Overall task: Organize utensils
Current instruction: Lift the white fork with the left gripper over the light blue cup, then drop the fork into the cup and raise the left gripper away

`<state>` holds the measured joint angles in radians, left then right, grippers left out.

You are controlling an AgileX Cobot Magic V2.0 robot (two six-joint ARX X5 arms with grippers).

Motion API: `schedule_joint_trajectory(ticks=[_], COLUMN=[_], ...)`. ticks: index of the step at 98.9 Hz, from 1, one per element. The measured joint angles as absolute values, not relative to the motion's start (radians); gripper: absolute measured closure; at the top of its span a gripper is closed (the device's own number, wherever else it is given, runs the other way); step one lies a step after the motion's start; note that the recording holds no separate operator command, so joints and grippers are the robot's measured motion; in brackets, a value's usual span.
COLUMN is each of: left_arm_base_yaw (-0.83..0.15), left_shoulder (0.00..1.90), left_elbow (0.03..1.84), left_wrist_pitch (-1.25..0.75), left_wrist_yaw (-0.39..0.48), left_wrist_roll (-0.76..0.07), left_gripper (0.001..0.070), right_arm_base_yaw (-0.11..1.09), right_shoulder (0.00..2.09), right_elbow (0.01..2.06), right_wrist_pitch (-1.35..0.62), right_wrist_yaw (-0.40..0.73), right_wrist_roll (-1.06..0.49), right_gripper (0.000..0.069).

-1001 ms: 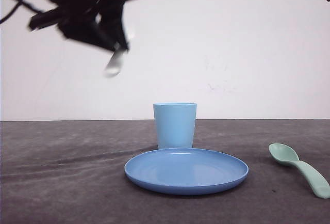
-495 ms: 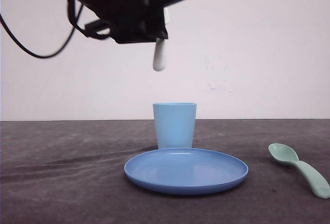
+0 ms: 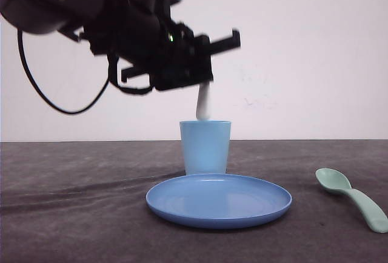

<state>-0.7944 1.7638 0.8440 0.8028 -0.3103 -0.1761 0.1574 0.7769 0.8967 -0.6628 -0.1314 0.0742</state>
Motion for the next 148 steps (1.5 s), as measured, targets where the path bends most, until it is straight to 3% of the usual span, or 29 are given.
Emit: schedule_joint_trajectory(ticks=[68,74,87,96,115,148], left_arm_base_yaw=[-0.795,-0.795,-0.796,-0.8,-0.803,-0.805], left_shoulder=[1.841,1.841,1.841,1.841,1.763,1.389], left_elbow=[0.844,0.844,0.844,0.844,0.844,0.844], left_wrist_pitch=[0.796,0.794,0.794,0.789,0.692,0.381], left_wrist_yaw=[-0.31,-0.31,-0.31,-0.311,-0.339,-0.388], left_wrist_roll=[-0.177,-0.177,-0.176,-0.176,-0.176,-0.125], left_gripper=[0.0635,0.0606,0.0441,0.0383,0.0361,0.036], right_arm_base_yaw=[0.157,0.157,0.157,0.157,0.159,0.253], right_shoulder=[0.777,0.777,0.777,0.777,0.777,0.814], right_elbow=[0.897,0.897,0.897,0.897,0.897,0.897], right_wrist_pitch=[-0.662,-0.662,-0.663,-0.666,-0.681,-0.851], right_wrist_yaw=[-0.131,-0.131,-0.131,-0.131,-0.132,-0.138], right_wrist_roll=[0.055,0.055,0.054,0.052,0.055,0.162], right_gripper=[0.0278,0.0278,0.0278,0.0278,0.0278,0.0278])
